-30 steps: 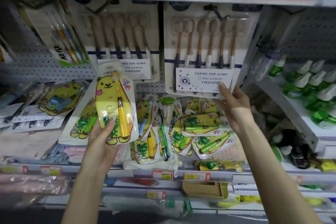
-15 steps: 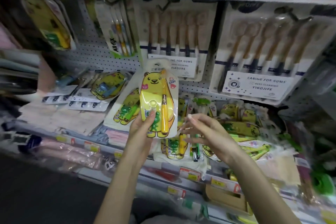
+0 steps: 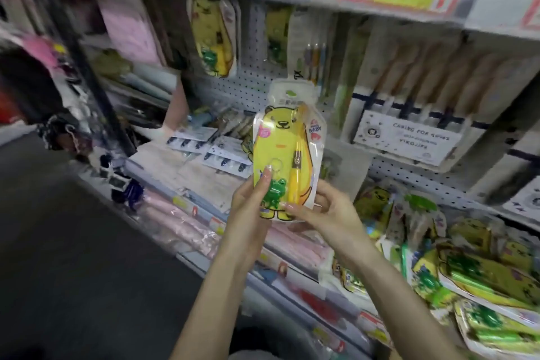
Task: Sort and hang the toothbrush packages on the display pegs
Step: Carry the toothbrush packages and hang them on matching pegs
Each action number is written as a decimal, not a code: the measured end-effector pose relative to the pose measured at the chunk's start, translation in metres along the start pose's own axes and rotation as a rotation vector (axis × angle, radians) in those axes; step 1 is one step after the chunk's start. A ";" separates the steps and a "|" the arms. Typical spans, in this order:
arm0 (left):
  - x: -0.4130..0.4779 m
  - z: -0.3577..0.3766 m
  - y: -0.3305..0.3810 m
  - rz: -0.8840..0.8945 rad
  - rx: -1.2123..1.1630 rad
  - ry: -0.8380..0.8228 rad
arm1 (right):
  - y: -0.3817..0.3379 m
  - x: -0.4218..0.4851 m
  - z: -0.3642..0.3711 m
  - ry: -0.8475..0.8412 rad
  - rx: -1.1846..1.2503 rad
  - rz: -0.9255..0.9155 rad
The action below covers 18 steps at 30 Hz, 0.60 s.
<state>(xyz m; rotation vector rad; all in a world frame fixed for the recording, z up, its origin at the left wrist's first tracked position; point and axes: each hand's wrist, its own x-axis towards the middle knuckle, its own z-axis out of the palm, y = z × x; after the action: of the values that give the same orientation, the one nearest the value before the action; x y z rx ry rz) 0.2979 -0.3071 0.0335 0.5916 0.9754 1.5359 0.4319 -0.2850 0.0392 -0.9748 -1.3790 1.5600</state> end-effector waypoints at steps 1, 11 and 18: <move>0.007 -0.006 0.008 0.007 0.017 -0.003 | -0.001 0.008 0.008 -0.006 0.017 -0.008; 0.109 -0.082 0.103 0.053 0.052 -0.177 | -0.009 0.117 0.104 0.093 0.010 -0.200; 0.167 -0.129 0.149 0.093 -0.035 -0.406 | -0.011 0.166 0.165 0.203 -0.018 -0.314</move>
<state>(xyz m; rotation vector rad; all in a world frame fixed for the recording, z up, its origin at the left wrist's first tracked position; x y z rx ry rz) 0.0773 -0.1764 0.0658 0.8928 0.6169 1.4357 0.2187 -0.1893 0.0621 -0.8542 -1.3310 1.1845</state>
